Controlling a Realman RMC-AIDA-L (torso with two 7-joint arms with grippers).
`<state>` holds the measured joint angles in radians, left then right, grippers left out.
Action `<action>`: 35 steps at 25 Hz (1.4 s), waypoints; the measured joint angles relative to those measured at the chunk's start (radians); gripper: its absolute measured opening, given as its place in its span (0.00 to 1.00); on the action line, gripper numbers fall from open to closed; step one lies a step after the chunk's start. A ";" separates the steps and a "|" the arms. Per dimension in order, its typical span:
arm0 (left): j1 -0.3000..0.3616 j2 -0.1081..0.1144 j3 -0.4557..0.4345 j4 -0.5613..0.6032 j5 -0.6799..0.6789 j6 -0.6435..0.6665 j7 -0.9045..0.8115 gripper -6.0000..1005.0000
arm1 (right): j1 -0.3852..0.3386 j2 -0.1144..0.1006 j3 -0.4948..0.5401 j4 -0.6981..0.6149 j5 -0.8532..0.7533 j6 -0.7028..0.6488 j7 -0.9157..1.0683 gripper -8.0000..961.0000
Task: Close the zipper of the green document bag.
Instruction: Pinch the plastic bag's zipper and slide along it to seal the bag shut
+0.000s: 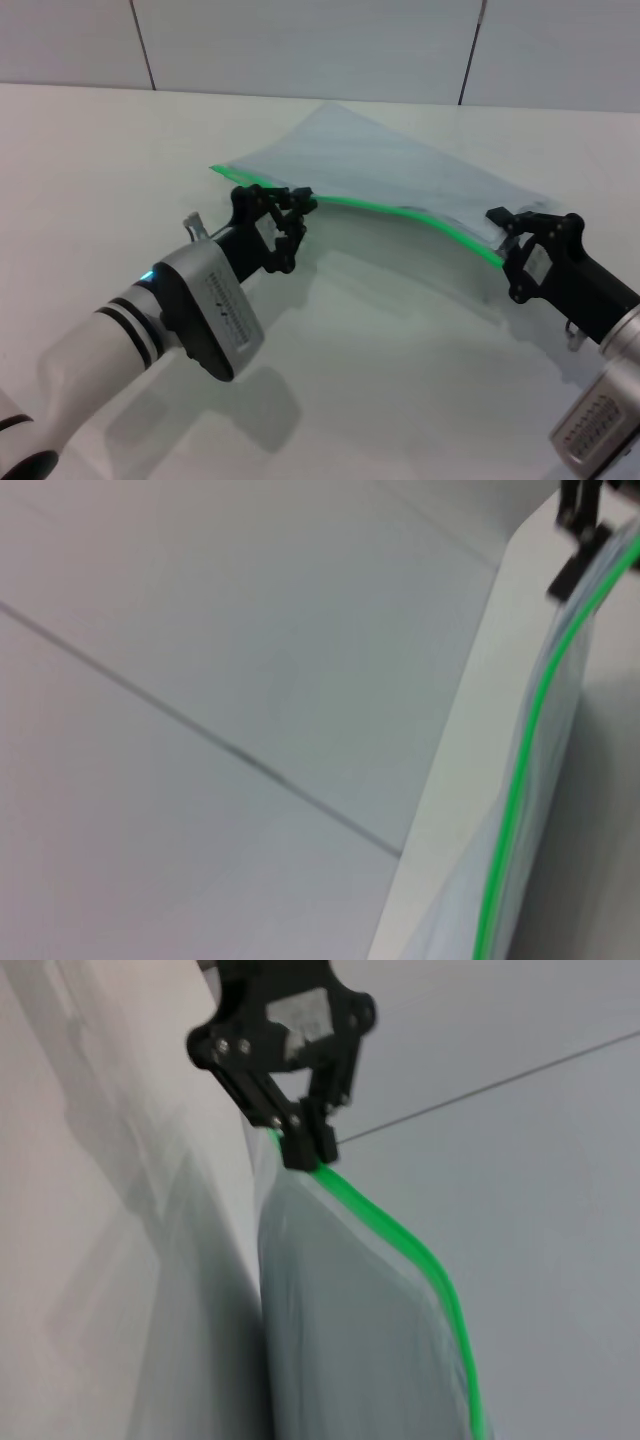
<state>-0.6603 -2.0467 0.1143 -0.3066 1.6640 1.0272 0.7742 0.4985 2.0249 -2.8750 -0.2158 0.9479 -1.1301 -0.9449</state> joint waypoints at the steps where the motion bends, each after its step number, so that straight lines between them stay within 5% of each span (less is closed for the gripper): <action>1: 0.003 0.000 -0.003 0.007 -0.005 0.001 -0.002 0.18 | -0.001 0.000 0.000 0.006 0.000 -0.004 0.008 0.06; 24: 0.071 0.003 -0.081 0.061 -0.128 0.013 -0.004 0.22 | -0.020 -0.002 0.013 0.032 0.012 -0.006 0.019 0.06; 35: 0.055 -0.002 -0.076 0.007 -0.124 0.211 -0.120 0.24 | -0.021 0.002 0.084 0.032 0.183 -0.014 0.086 0.21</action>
<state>-0.6053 -2.0485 0.0387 -0.2994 1.5397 1.2383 0.6542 0.4773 2.0267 -2.7908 -0.1838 1.1310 -1.1441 -0.8587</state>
